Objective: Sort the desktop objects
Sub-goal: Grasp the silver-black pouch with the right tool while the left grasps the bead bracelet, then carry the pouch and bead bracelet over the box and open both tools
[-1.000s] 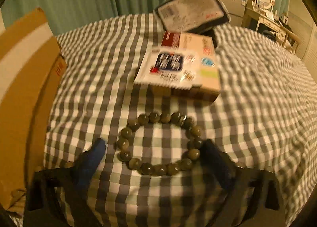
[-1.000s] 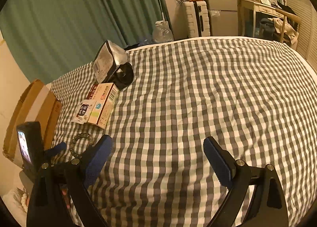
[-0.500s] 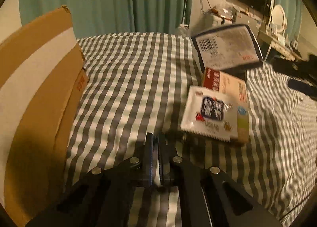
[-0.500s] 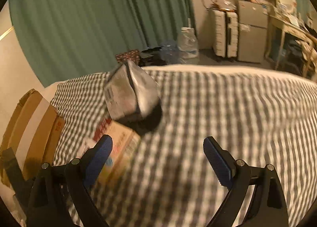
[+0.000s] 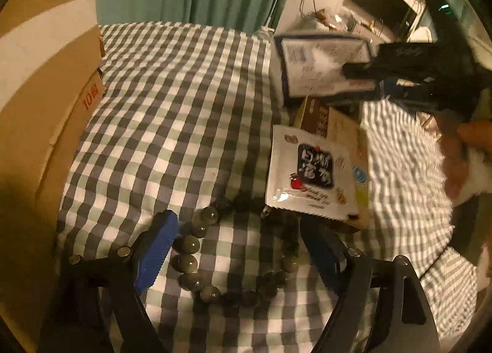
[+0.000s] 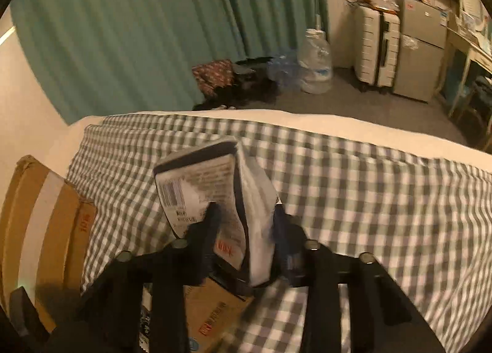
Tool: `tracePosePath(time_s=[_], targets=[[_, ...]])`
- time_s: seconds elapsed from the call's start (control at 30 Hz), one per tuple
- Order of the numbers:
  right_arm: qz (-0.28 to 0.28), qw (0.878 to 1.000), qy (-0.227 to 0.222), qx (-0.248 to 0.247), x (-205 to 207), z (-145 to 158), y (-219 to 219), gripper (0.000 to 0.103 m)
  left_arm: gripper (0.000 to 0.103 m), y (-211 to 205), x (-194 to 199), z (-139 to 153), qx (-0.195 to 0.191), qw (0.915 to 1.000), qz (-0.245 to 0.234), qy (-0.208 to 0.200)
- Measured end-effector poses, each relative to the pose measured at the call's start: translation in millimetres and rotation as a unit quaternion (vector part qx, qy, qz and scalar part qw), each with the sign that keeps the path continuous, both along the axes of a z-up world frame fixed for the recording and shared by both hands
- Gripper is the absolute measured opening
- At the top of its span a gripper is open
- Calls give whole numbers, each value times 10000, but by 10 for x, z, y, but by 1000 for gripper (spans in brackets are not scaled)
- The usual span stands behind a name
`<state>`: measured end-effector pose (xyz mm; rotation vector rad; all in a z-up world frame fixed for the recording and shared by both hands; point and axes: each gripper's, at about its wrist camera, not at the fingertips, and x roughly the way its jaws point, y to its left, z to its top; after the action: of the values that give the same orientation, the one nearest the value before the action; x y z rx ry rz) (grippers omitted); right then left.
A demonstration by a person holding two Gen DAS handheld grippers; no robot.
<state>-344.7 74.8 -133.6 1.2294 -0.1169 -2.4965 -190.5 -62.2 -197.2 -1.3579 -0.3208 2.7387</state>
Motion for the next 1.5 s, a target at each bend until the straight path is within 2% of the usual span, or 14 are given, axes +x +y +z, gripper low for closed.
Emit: tracePosePath(time_s=[0.03,0.1,0.13,0.17,0.23,0.3,0.33,0.4,0.67,0.73,1.03,1.1,1.2,1.5], targets=[[-53,9998,26,-185,49,25,72,25,84,19,20,-10,-108,9999,-67,12],[-184,9992,65,-352,146,83,199,21,70,69,106,-23,-430,9990,-146,-21],[-247,9990,113,-354,197,140,265,21,58,81,139,-19,-634,9979,-138,-30],[-279,9988,197,-338,268,194,318,21,45,67,166,-10,-638,9979,-137,-15],[-273,9987,333,-280,419,306,413,20,29,-10,219,12,-387,9992,-89,-70],[-256,9984,492,-140,618,421,493,20,19,-89,280,26,-182,9997,-18,-143],[-253,9982,538,-78,723,460,538,20,10,-115,323,40,-119,9998,0,-175],[-293,9981,538,-78,910,523,621,20,11,-120,418,100,-116,9998,12,-178],[-482,9977,439,-180,1637,603,953,20,11,-1,810,533,-122,9994,-170,292],[-504,9977,434,-87,1798,615,986,20,11,-128,869,584,-30,9993,-168,322],[-513,9977,375,-240,2227,694,1111,20,11,82,995,961,-198,9982,-79,555],[-542,9971,397,-364,2383,730,1074,20,11,81,1045,1053,-167,9976,-46,664],[-485,9974,464,-280,2522,785,998,20,11,45,1143,1242,-168,9965,-34,814],[-385,9954,849,-214,2748,1215,788,20,11,-70,1200,1732,19,9943,26,1063]])
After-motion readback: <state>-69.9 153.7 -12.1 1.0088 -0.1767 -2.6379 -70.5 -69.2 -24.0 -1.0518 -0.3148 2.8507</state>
